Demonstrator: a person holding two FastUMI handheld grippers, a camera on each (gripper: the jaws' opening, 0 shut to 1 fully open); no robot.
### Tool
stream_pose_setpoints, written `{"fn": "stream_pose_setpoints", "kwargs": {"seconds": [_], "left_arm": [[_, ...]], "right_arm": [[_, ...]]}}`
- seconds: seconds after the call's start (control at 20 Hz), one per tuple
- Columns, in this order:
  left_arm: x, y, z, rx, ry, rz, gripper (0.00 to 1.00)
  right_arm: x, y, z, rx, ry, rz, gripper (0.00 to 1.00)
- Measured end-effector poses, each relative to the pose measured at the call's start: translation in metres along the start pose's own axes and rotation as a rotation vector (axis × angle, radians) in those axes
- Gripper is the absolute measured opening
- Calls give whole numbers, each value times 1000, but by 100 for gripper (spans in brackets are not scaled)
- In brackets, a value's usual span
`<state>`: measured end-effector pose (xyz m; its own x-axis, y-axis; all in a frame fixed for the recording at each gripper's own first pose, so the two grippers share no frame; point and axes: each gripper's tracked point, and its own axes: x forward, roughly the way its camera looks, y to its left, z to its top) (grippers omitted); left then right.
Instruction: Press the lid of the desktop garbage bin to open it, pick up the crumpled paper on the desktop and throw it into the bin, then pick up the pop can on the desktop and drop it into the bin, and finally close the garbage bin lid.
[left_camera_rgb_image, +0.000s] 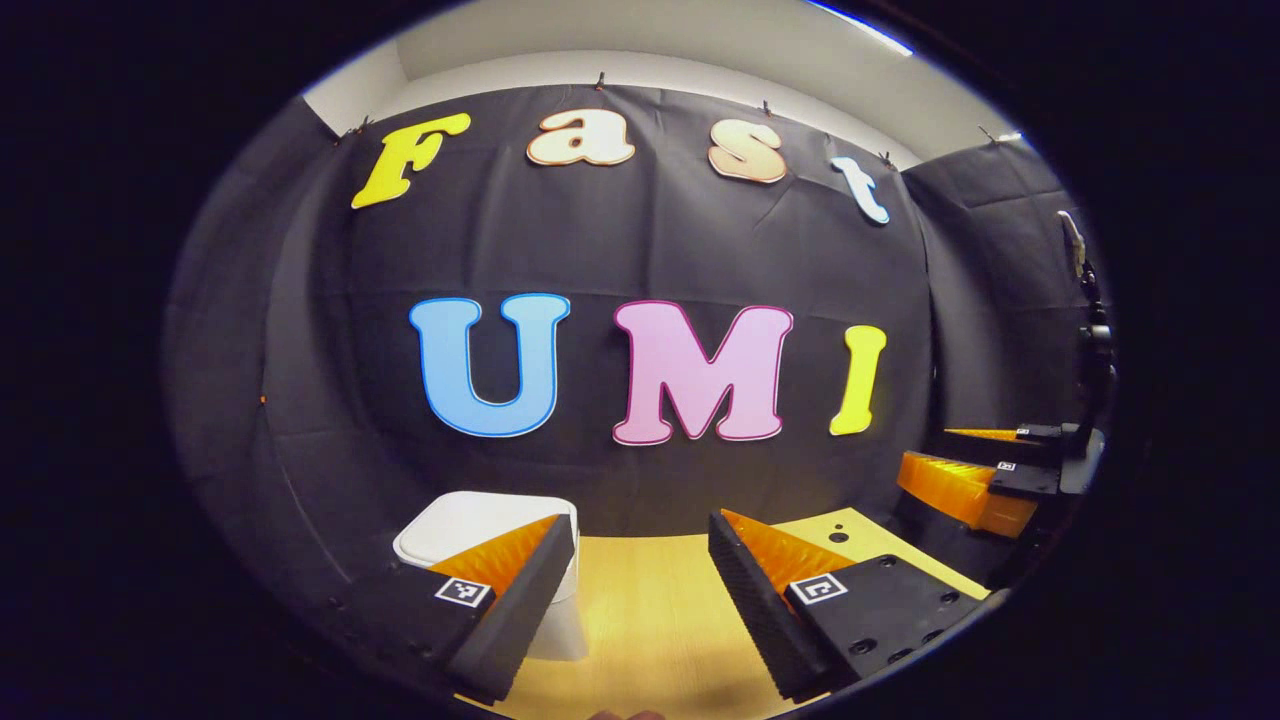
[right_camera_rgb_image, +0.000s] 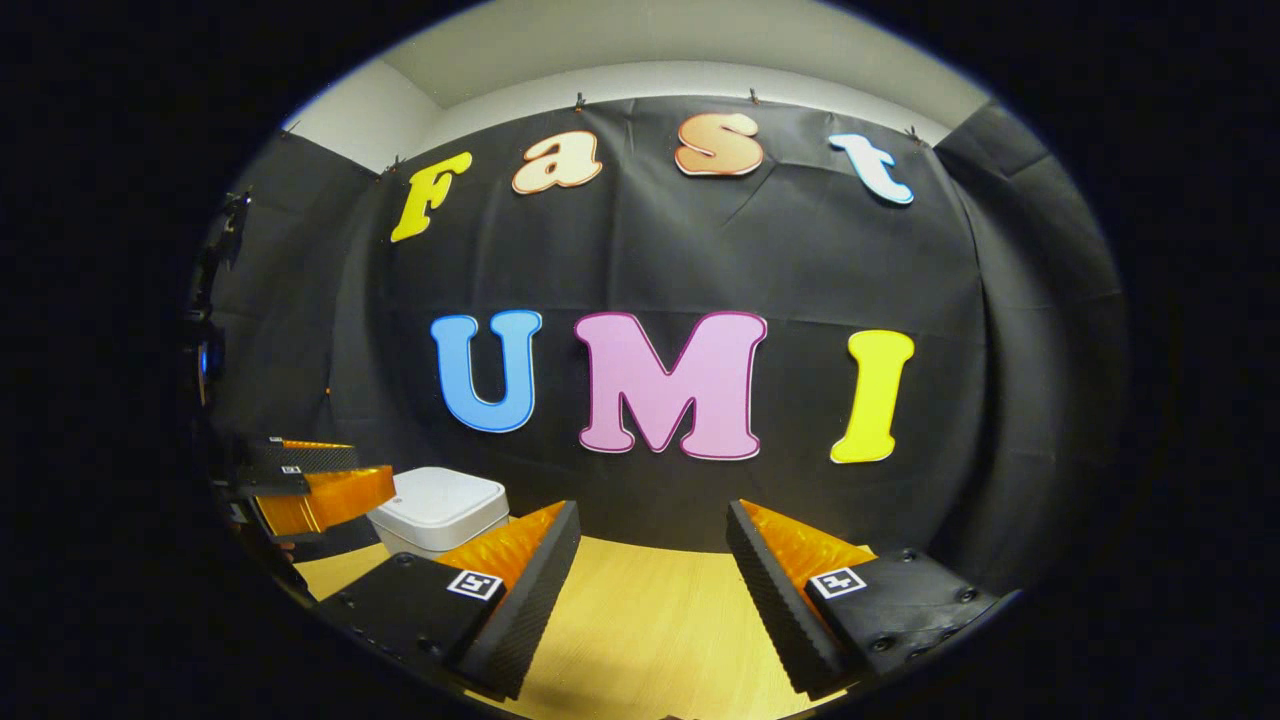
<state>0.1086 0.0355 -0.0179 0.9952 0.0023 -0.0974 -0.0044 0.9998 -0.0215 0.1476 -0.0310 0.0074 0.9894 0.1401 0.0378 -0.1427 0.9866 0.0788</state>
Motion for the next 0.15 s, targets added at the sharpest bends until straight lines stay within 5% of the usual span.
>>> {"fn": "stream_pose_setpoints", "kwargs": {"seconds": [0.15], "left_arm": [[-18, -1, 0, 32, 4, -27, 93]], "right_arm": [[-24, 8, 6, 6, 5, -45, 95]]}}
